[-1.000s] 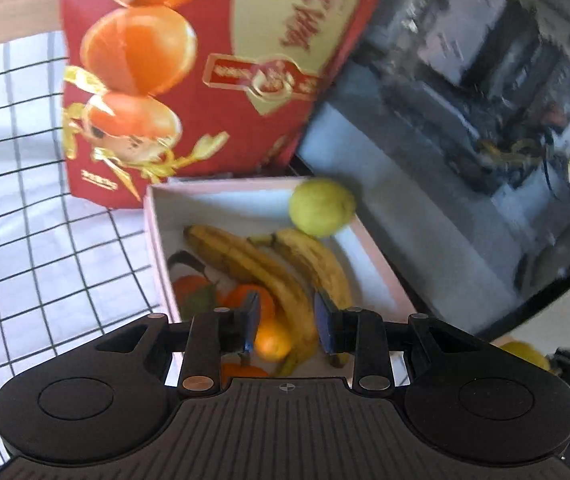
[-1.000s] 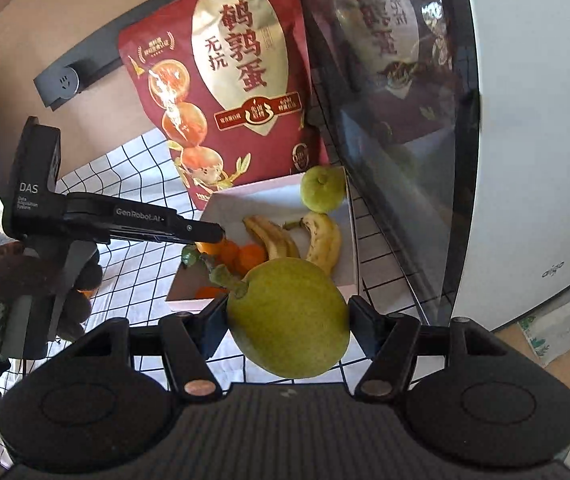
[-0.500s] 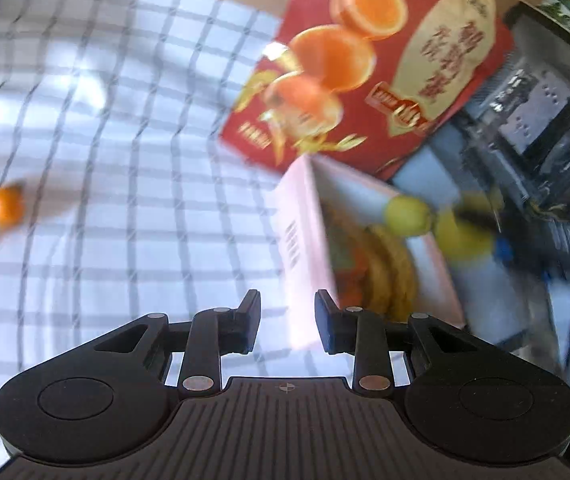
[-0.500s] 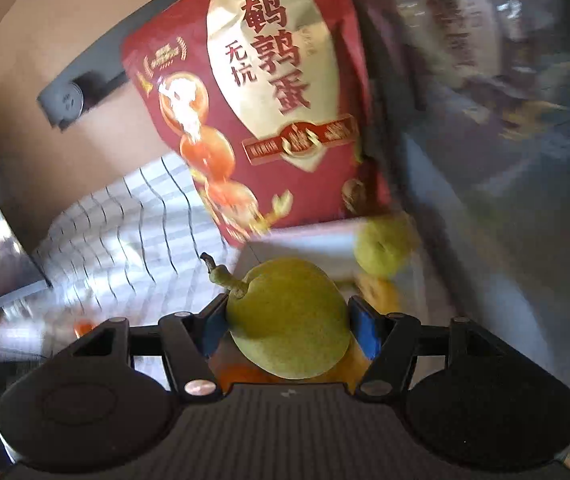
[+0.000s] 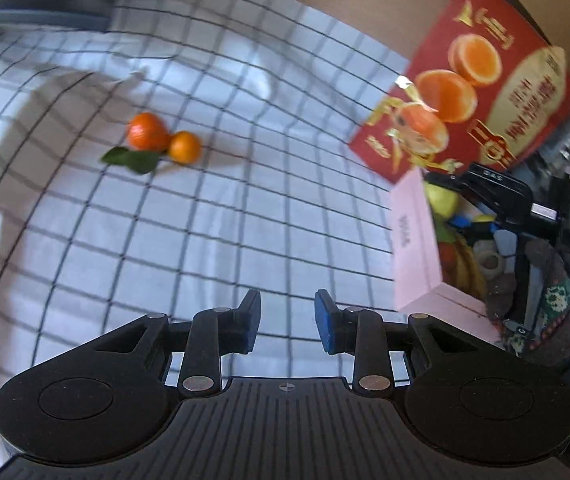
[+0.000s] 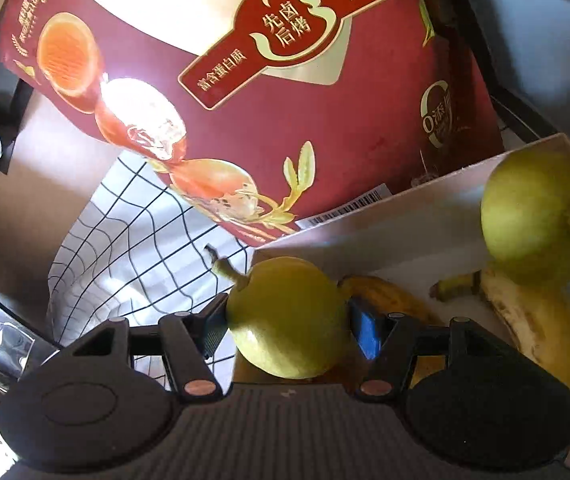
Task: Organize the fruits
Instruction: 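Lower the yellow pear into the pink box and open the right gripper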
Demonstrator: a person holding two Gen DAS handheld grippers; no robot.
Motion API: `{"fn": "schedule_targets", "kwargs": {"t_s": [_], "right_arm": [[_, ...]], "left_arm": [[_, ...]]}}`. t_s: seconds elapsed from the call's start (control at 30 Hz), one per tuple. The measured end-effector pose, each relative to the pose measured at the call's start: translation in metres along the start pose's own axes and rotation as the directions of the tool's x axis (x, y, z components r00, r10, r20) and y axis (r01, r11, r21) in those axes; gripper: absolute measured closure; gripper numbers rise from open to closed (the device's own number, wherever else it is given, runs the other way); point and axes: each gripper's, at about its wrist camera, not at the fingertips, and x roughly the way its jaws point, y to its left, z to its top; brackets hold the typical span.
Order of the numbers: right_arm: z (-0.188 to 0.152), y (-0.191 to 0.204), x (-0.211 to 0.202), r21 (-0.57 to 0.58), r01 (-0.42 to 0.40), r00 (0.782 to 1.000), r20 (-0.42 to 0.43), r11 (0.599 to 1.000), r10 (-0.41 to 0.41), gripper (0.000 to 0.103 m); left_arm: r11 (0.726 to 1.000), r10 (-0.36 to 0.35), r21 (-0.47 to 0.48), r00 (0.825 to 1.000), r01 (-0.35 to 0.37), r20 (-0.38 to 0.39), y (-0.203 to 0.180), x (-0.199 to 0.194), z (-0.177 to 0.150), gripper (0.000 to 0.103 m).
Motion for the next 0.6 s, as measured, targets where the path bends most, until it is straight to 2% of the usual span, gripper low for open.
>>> {"fn": "schedule_targets", "kwargs": {"t_s": [0.23, 0.37, 0.5, 0.6], "right_arm": [[0.003, 0.013, 0.001, -0.087, 0.042, 0.998, -0.033, 0.995, -0.045, 0.038], [0.000, 0.014, -0.016, -0.125, 0.067, 0.998, -0.001, 0.990, -0.067, 0.038], [-0.011, 0.023, -0.030, -0.238, 0.143, 0.990, 0.039, 0.961, -0.138, 0.038], [-0.023, 0.029, -0.034, -0.306, 0.162, 0.986, 0.026, 0.938, -0.162, 0.038]], "left_arm": [[1.000, -0.003, 0.002, 1.000, 0.003, -0.012, 0.000, 0.001, -0.006, 0.070], [1.000, -0.007, -0.004, 1.000, 0.007, -0.011, 0.000, 0.005, -0.007, 0.070], [1.000, -0.022, -0.006, 1.000, 0.022, -0.022, 0.000, 0.011, -0.008, 0.070], [0.999, -0.032, -0.002, 0.999, 0.032, -0.036, 0.000, 0.016, -0.009, 0.070]]}}
